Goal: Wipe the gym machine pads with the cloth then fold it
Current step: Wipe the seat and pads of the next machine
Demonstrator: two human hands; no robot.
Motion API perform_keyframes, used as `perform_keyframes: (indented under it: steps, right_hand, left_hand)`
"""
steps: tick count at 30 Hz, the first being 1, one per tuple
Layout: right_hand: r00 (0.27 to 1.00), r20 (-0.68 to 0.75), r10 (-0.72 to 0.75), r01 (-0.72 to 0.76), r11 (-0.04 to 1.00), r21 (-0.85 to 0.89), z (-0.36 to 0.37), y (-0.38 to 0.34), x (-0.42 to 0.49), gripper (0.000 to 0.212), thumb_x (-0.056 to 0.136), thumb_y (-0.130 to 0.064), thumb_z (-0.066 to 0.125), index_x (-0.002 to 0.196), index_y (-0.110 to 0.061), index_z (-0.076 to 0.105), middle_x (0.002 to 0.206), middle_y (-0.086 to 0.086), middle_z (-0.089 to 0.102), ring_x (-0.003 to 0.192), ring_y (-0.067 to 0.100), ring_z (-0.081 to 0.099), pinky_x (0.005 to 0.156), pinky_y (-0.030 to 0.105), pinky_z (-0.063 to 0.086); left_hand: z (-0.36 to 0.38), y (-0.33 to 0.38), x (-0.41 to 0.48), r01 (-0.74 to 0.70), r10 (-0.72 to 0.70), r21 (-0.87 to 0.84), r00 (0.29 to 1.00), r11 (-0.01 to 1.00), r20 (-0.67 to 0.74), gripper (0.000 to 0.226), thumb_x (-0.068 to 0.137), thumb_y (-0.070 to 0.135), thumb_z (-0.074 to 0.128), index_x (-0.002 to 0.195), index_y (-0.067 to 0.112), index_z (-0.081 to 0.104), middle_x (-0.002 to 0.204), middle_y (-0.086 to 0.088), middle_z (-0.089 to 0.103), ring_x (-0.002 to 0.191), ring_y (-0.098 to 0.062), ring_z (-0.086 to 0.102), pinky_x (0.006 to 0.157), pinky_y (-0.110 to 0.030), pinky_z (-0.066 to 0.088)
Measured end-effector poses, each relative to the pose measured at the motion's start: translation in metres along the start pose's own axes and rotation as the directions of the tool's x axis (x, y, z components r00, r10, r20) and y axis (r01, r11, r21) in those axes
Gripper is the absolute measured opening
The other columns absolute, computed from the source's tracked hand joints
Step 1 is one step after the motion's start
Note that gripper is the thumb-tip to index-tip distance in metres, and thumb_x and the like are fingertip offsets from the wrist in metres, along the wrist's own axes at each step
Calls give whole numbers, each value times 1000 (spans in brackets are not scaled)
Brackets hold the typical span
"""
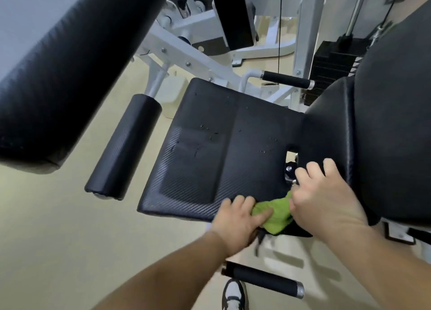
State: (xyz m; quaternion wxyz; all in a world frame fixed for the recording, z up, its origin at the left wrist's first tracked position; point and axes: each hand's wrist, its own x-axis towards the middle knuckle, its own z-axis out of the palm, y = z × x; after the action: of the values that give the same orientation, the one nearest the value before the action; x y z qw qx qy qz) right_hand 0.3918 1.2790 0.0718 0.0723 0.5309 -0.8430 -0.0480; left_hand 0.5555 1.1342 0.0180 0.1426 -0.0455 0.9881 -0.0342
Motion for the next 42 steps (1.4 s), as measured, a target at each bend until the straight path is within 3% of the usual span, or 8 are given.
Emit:
perform_keyframes:
  steps: [7,12,17,22,25,30,36,42]
  right_hand:
    - [987,146,71,-77,996,38,-6,0,2,14,68,-17,79,63,-5,72,78,20,56,85,41,47,101,69,36]
    - [982,161,97,-102,994,27,-3,1,1,15,72,-16,75,72,-2,74,85,21,60,90,42,49,105,69,33]
    - [952,265,152,-163,986,18,-7,5,3,14,69,-16,77,69,-3,71,83,19,56,91,42,49,106,65,33]
    - [884,413,221,-303,942,145,-45,15,43,23,54,-28,89,55,-14,70,71,10,58,75,35,55,83,54,41]
    - [929,300,218,-264,957,122,-65,51,110,13,73,-30,78,78,-19,76,90,9,65,92,34,57,90,52,43]
    - [922,322,213,-182,975,-124,-64,116,190,31,92,-23,52,119,-28,67,125,3,57,121,30,46,110,47,32]
    - [870,443,216,-164,974,-153,-34,120,176,34,95,-35,45,121,-28,66,128,5,53,122,33,40,108,54,24]
    - [861,450,239,-186,970,-159,-21,117,181,34,93,-44,41,112,-31,66,120,4,51,117,30,40,106,53,26]
  left_hand:
    - [-34,-41,55,631,-643,-151,765,761,-44,63,97,33,49,156,40,28,135,-8,46,114,-32,46,89,-47,40]
    - [-12,15,69,281,-294,-137,952,950,-84,68,95,48,47,159,32,30,145,-14,47,119,-39,46,88,-53,37]
    - [-22,-11,101,103,-91,-100,989,990,118,73,101,37,45,158,49,0,151,-13,29,125,-38,35,93,-52,31]
    - [-69,-37,131,400,-397,-194,916,896,60,64,101,32,45,157,47,17,140,-10,38,114,-33,41,89,-47,41]
    - [-94,-51,152,471,-516,-316,853,824,-72,61,99,44,47,156,43,26,140,-10,41,113,-32,44,87,-47,45]
    - [-90,-49,147,297,-218,-287,936,911,276,109,85,41,66,162,35,-11,160,-8,14,137,-33,29,112,-44,38]
    - [-70,-58,182,270,-263,-68,961,961,89,105,91,36,67,159,38,-13,167,-11,-17,143,-37,7,113,-49,27]
    - [-60,-20,229,95,-89,-34,986,995,139,86,91,26,63,159,23,11,156,-8,20,131,-36,29,103,-55,32]
